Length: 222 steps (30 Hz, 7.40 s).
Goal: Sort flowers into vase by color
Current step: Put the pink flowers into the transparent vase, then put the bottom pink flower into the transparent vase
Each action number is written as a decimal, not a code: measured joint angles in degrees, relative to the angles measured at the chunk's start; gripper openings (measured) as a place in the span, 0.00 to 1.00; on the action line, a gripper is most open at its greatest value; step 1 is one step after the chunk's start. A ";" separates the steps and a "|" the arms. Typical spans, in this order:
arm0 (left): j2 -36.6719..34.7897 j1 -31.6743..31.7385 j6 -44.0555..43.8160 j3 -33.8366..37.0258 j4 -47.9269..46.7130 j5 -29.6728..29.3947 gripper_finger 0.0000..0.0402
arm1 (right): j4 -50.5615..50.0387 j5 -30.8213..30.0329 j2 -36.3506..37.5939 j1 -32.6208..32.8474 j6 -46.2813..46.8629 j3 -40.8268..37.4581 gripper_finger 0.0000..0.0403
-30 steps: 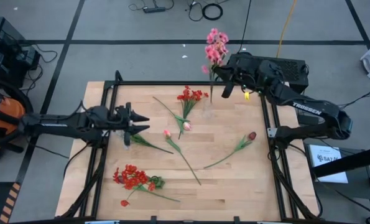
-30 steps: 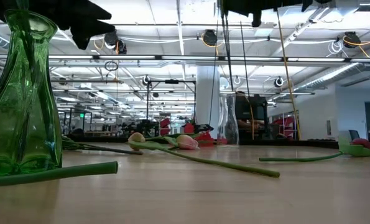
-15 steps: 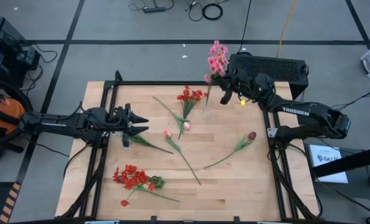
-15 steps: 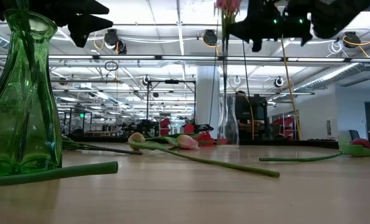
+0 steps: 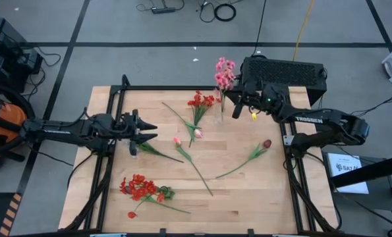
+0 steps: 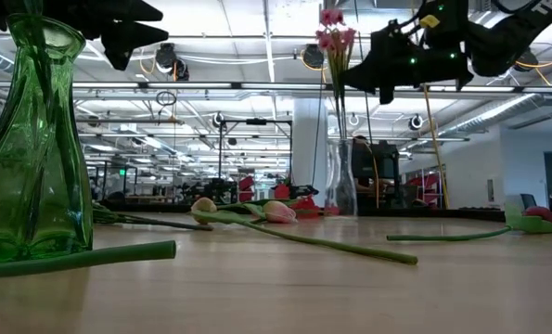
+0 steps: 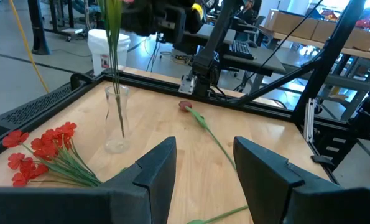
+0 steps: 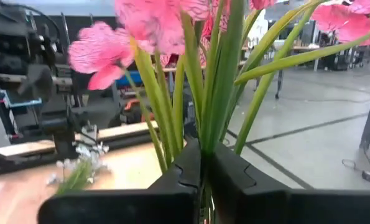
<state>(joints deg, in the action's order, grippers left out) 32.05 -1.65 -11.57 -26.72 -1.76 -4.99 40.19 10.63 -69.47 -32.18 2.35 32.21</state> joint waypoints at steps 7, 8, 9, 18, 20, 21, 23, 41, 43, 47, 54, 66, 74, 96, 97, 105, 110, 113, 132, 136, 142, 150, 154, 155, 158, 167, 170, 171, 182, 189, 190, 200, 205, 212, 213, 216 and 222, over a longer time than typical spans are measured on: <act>0.00 0.01 -0.02 -0.02 -0.07 0.00 0.42 | 0.90 -0.44 -2.23 0.00 0.44 0.00 0.07; 0.00 0.02 -0.08 -0.03 -0.07 0.00 0.42 | 0.76 -0.44 -2.23 0.00 0.42 0.00 0.08; 0.00 0.01 -0.13 -0.04 -0.09 0.00 0.42 | 0.74 -0.42 -2.23 0.00 0.39 0.00 0.08; 0.00 0.00 -1.08 -0.04 -0.07 0.00 0.42 | -3.45 -0.02 -2.23 -0.02 1.01 1.06 0.21; 0.00 0.00 -4.21 -0.04 -0.18 0.00 0.42 | -6.05 0.00 -2.23 -0.02 1.01 2.37 0.24; 0.00 0.02 -5.43 -0.04 -0.39 0.00 0.42 | -7.44 0.00 -2.23 -0.02 1.02 3.19 0.26; 0.00 0.02 -6.12 -0.04 -0.92 0.04 0.42 | -9.99 0.00 -2.21 -0.02 0.98 4.85 0.30; 0.00 0.02 -5.97 -0.07 -3.72 0.07 0.42 | -64.66 -10.55 6.10 -0.04 -6.48 28.40 0.45; 0.00 0.00 -5.66 -0.07 -3.74 0.09 0.42 | -71.34 -10.57 6.95 -0.04 -2.68 31.13 0.44; 0.00 0.02 -5.66 -0.07 -3.76 0.15 0.42 | -80.23 -10.46 8.99 0.49 9.62 33.41 0.42; -0.49 0.02 -5.62 -0.07 -7.32 0.28 0.42 | -85.66 -12.02 11.06 11.24 25.16 33.42 0.35; -4.98 0.02 -5.57 -0.07 -10.36 0.34 0.42 | -72.27 -25.63 -3.46 37.84 37.68 35.71 0.14; -5.53 0.00 -5.55 -0.07 -10.36 4.02 0.42 | -82.92 -25.43 -21.96 41.30 41.59 50.67 0.03; -5.53 0.02 -6.05 -0.07 -12.82 6.34 0.42 | -95.64 -25.26 -48.55 43.19 52.39 76.24 0.06; -5.53 0.00 -6.05 -0.07 -13.75 6.34 0.42 | -95.61 -25.28 -49.40 43.19 52.61 76.24 0.07; -5.51 0.02 -6.10 -0.07 -18.19 6.36 0.42 | -94.53 -24.00 -55.19 43.08 52.60 76.22 0.24; -5.51 0.02 -6.10 -0.07 -18.51 6.36 0.42 | -93.68 -23.99 -58.69 42.37 52.09 76.22 0.34; -5.51 0.02 -6.10 -0.07 -18.53 6.35 0.42 | -92.74 -22.96 -60.40 41.72 51.79 76.22 0.36; -5.51 0.02 -6.30 -0.07 -20.71 6.32 0.42 | -90.45 -19.26 -65.44 39.39 49.81 76.17 0.05; -5.51 0.02 -7.61 -0.07 -22.08 6.32 0.42 | -91.55 -19.33 -64.33 39.39 48.17 76.07 0.03; -5.51 0.00 -7.59 -0.07 -21.97 6.29 0.42 | -96.85 -23.24 -57.42 39.43 47.51 76.06 0.01; -5.51 0.02 -7.55 -0.07 -22.01 6.29 0.42 | -103.17 -38.92 -45.61 41.11 47.45 76.13 0.01; -5.51 0.01 -7.54 -0.07 -22.60 6.29 0.42 | -106.14 -45.11 -41.51 43.00 47.41 76.13 0.01; -5.51 0.02 -7.52 -0.07 -23.15 6.29 0.42 | -106.76 -46.22 -40.69 43.49 47.28 76.13 0.01; -5.51 0.00 -7.54 -0.07 -23.50 6.27 0.42 | -110.81 -49.64 -38.29 45.23 48.30 76.13 0.01; -5.51 0.02 -7.52 -0.07 -23.23 6.24 0.42 | -108.79 -53.25 -28.83 47.39 55.60 62.66 0.01; -5.51 0.02 -7.50 -0.07 -23.23 5.85 0.42 | -97.97 -51.98 -22.85 47.30 54.28 52.67 0.01; -5.51 0.01 -7.48 -0.07 -23.22 5.68 0.42 | -94.06 -51.95 -20.67 47.23 53.38 49.45 0.01; -5.44 0.01 -7.49 -0.07 -23.21 -1.33 0.42 | -48.92 -51.99 6.31 41.65 31.88 15.69 0.01; -5.40 0.01 -7.50 -0.07 -23.19 -6.49 0.42 | -12.38 -33.97 15.80 29.17 9.33 -1.06 0.01; -5.40 0.00 -7.48 -0.07 -23.19 -7.52 0.42 | -8.09 -31.60 16.04 27.42 6.17 -2.44 0.01; -5.38 0.01 -7.53 -0.07 -22.90 -13.31 0.42 | 3.80 -16.94 15.82 13.33 -6.18 -4.44 0.01; -5.33 0.00 -7.56 -0.07 -22.62 -14.67 0.42 | 8.27 -8.84 14.33 7.59 -6.08 -4.42 0.01; -5.33 0.02 -7.52 -0.07 -22.69 -15.06 0.42 | 13.38 1.53 7.27 2.83 -0.18 -4.42 0.01; -5.33 0.02 -7.57 -0.07 -22.70 -15.06 0.42 | 13.85 1.86 6.34 2.60 -0.10 -4.31 0.01; -5.33 0.02 -7.63 -0.07 -22.71 -15.07 0.42 | 14.32 1.73 3.83 1.91 -0.93 -4.31 0.01; -5.33 0.02 -7.65 -0.07 -22.75 -15.54 0.42 | 13.47 2.14 1.28 0.25 -0.96 -4.39 0.01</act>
<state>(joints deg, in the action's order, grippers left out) 26.72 -1.63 -19.22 -26.79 -24.51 -20.53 53.66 12.77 -68.19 -31.93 1.39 27.81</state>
